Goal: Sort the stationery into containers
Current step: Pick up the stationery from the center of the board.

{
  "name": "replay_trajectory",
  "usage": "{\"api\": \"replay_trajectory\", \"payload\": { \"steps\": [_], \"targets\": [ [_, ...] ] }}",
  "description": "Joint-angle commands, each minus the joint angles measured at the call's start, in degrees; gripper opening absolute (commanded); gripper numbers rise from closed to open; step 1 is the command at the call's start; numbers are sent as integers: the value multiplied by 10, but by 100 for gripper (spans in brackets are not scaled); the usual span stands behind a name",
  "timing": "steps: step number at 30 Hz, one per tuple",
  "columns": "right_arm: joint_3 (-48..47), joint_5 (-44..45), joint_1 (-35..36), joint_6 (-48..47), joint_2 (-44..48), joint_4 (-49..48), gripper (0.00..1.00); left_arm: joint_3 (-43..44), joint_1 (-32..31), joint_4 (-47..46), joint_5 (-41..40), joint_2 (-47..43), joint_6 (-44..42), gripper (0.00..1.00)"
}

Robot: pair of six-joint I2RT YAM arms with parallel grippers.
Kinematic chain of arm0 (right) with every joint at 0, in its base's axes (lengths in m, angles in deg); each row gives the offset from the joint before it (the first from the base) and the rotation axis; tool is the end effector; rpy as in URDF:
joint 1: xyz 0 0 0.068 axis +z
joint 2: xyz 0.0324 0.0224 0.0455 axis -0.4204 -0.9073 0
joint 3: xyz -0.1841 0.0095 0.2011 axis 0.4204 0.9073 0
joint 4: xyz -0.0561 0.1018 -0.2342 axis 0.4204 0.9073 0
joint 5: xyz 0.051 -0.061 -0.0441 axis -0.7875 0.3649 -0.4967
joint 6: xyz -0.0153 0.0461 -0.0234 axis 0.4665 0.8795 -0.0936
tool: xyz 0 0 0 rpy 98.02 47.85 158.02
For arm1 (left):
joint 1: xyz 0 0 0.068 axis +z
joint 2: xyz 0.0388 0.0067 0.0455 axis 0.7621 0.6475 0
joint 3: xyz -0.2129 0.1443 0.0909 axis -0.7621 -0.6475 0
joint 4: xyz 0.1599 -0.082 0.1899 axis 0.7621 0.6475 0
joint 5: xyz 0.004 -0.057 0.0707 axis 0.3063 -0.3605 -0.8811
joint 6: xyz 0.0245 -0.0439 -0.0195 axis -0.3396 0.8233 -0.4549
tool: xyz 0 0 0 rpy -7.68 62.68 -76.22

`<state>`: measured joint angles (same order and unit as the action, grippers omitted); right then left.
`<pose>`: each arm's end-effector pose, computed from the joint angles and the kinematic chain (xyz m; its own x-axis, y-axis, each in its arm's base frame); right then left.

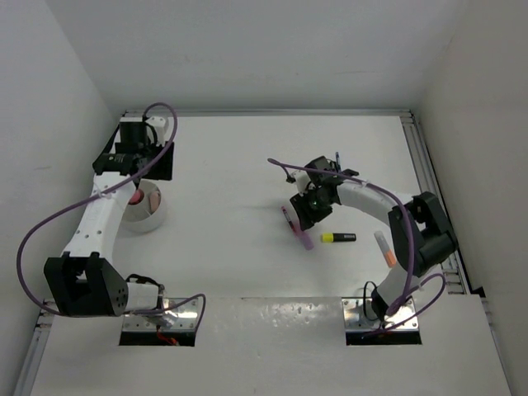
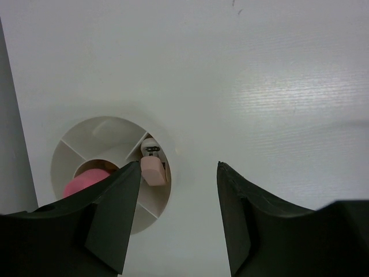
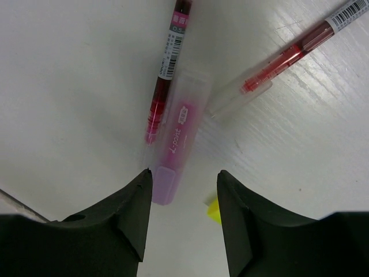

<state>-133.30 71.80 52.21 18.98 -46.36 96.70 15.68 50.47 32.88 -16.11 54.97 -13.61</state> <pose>0.2751 0.1507 0.1678 -0.8414 -0.4203 -0.3396 -0.5013 0.8418 0.2001 0.2798 0.0041 0.3344 -0.6941 0.0124 -0.7198 -0.0012 0.9998 0.0184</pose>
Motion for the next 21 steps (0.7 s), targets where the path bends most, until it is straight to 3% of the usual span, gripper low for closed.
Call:
{"api": "replay_trajectory", "payload": {
  "steps": [1, 13, 21],
  "targets": [
    [-20, 2, 7, 12, -17, -26, 49, -8, 2, -4, 5, -35, 1, 61],
    [-39, 10, 31, 14, -69, -34, 47, -39, 10, 3, 5, -74, -3, 62],
    [-26, 51, 27, 2, -76, -39, 40, -49, 17, -11, -4, -74, -1, 62]
  ]
}}
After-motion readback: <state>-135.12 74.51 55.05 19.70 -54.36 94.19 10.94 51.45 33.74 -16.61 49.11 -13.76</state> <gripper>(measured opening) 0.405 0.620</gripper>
